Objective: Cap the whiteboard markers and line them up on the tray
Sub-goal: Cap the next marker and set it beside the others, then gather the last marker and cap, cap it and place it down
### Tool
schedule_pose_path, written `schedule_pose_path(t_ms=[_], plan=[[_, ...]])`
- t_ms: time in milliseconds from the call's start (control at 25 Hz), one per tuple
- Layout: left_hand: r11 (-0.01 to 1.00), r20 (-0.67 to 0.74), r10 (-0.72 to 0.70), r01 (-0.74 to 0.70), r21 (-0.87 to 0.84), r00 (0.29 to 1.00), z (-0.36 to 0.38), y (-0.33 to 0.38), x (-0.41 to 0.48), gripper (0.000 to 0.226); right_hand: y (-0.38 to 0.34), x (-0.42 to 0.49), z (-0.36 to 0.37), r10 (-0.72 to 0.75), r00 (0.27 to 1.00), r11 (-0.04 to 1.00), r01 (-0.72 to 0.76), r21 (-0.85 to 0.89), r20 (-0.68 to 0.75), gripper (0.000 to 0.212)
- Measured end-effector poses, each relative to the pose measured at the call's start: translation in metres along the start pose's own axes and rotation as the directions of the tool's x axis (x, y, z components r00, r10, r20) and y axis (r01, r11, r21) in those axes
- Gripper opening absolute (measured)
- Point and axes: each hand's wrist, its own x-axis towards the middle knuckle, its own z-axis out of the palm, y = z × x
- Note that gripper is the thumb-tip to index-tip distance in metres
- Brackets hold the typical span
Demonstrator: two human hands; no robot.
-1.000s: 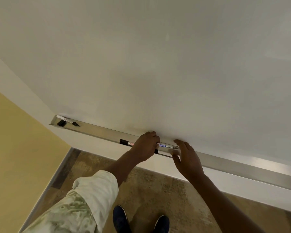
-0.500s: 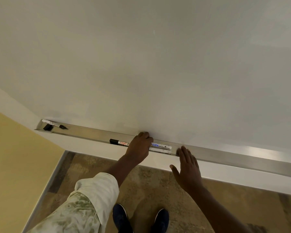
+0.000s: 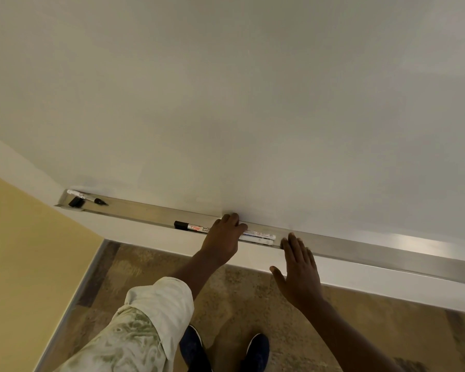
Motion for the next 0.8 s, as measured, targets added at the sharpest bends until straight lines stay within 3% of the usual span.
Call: schedule_pose_path(t_ms=[240,440,600,800], plan=[[1.0,-0.106,0.009,-0.011,-0.016,0.994,-0.002,-0.01,-0.01,0.026,-0.005,0.001,-0.007,0.001,1.0,1.0,-0.001,0.03,0.002,0.081],[0.997,-0.205,-0.067,0.058,-0.051,0.977,-0.011,-0.049,-0.036,0.033,-0.031,0.015,-0.025,-0.104,0.988,0.993,0.11,0.043,-0.114,0.073],[0.979,-0.211,-0.203,0.201,-0.032,0.956,-0.022,-0.095,-0.067,0.045,-0.083,0.036,-0.027,-0.231,0.966,0.967,0.241,0.083,-0.119,0.068],[0.882,-0.196,-0.47,0.457,-0.111,0.86,-0.033,-0.156,-0.112,0.057,-0.157,0.063,-0.014,-0.407,0.913,0.909,0.408,0.082,-0.029,0.066]])
